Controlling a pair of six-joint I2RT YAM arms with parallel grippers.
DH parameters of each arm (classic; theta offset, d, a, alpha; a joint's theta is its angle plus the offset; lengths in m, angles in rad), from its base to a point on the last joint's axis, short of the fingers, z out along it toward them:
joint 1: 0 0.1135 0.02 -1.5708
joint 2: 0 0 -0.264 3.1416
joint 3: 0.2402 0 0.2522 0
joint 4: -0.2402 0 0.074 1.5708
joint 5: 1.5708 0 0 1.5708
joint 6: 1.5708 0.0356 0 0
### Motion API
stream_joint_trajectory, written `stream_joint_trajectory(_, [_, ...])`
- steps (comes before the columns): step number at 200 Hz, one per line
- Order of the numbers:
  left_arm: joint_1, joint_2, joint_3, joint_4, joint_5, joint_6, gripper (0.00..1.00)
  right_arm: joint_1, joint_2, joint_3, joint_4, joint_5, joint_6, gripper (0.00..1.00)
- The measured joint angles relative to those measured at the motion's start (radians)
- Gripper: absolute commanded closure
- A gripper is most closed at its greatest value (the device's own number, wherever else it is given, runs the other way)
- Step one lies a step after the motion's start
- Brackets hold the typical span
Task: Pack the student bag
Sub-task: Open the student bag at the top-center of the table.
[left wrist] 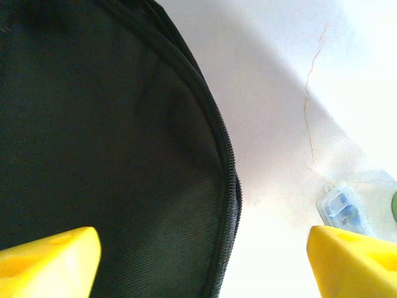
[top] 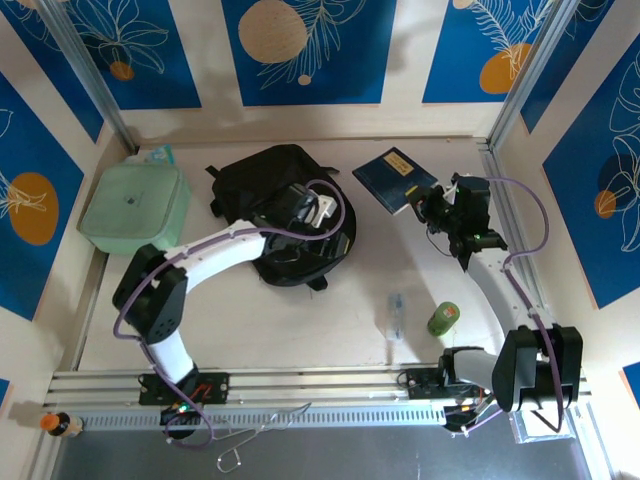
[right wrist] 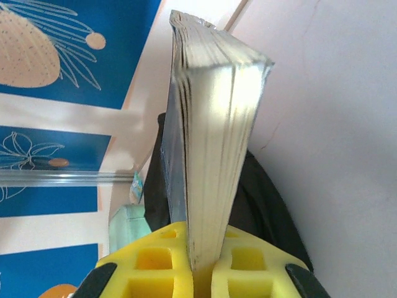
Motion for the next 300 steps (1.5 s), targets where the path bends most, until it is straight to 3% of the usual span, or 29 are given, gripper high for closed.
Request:
stream_joint_trajectory(43, [-0.009, 0.09, 0.091, -0.069, 0.021, 0.029, 0.41, -0.026, -0.016, -0.016, -0.024, -0.001, -0.003, 1.0])
stream_joint_trajectory(104, [-0.009, 0.154, 0.164, -0.149, 0.058, 0.059, 0.48, -0.043, -0.025, -0.033, -0.04, -0.012, -0.003, 1.0])
stream_joint_trajectory(178, [-0.009, 0.179, 0.243, -0.329, 0.058, 0.227, 0.56, -0.054, -0.035, -0.046, -0.046, -0.024, -0.002, 1.0])
stream_joint_trajectory(238, [-0.018, 0.22, 0.297, -0.41, 0.045, 0.293, 0.53, -0.056, -0.035, -0.046, -0.046, -0.031, -0.002, 1.0])
stream_joint_trajectory(274, [-0.032, 0.24, 0.322, -0.46, -0.011, 0.333, 0.47, -0.056, -0.035, -0.046, -0.046, -0.031, -0.002, 1.0])
stream_joint_trajectory(300, [-0.039, 0.249, 0.347, -0.495, -0.078, 0.352, 0.5, -0.056, -0.035, -0.046, -0.046, -0.034, 0.002, 1.0])
